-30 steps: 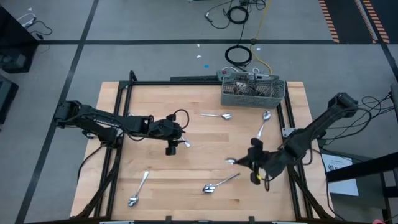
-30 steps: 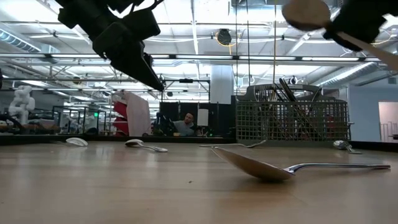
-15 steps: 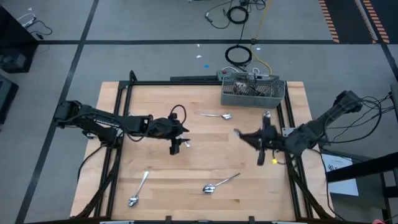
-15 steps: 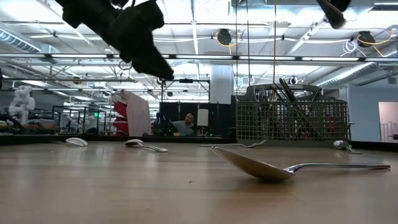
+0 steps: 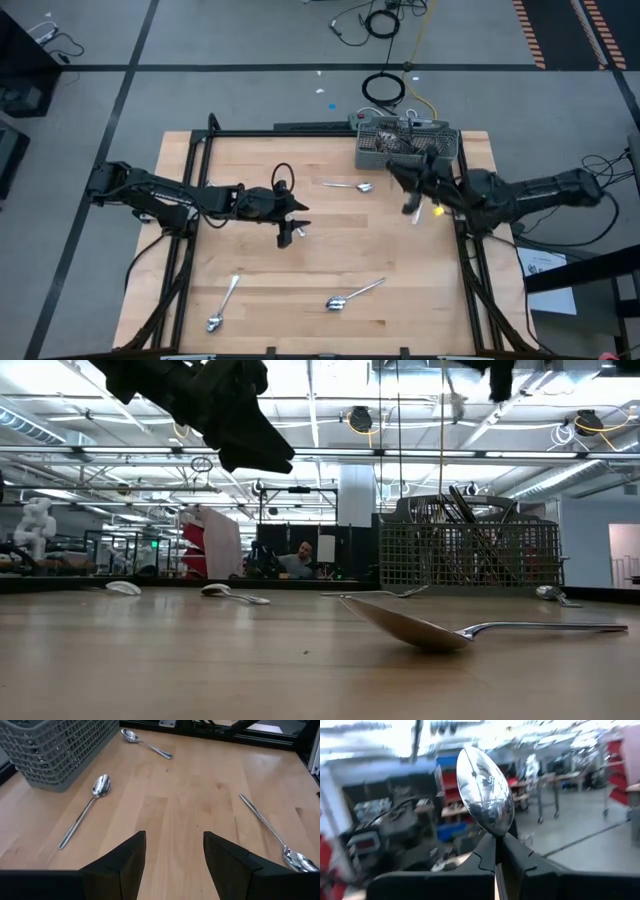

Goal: Sort silverware
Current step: Put the silver spoon into the gray utensil holder

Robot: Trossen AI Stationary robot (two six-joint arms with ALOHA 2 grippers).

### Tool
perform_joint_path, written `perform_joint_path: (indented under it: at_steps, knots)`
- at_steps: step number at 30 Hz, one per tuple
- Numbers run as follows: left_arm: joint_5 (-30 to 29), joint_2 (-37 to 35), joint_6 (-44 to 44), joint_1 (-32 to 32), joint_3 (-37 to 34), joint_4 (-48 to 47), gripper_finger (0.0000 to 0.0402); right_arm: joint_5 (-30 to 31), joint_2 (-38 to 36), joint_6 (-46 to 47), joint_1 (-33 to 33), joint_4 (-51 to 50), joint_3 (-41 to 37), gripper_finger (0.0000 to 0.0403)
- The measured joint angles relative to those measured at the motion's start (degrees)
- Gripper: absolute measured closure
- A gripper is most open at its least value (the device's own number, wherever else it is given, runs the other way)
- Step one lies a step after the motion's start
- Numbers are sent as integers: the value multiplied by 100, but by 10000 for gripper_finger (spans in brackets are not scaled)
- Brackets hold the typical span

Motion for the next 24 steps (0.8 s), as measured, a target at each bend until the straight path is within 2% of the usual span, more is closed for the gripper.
perform_joint_path:
  at_steps: [5, 8, 15, 20, 24]
  knots:
    - [1, 0, -301, 0, 0, -2, 197, -860, 429, 259, -1393, 1641, -676, 403]
    - [1, 0, -424, -12, 0, 0, 197, -1292, 911, 396, -1997, 2363, -760, 403]
    - [1, 0, -728, -11, 0, 122, 197, -1351, 2159, 159, -2952, 3055, -406, 403]
    - [-1, 0, -768, -11, 0, 125, 197, -1781, 3107, 477, -3573, 3570, -150, 403]
    - [-39, 0, -770, -11, 0, 120, 197, -1801, 3682, 635, -3904, 3958, -3, 403]
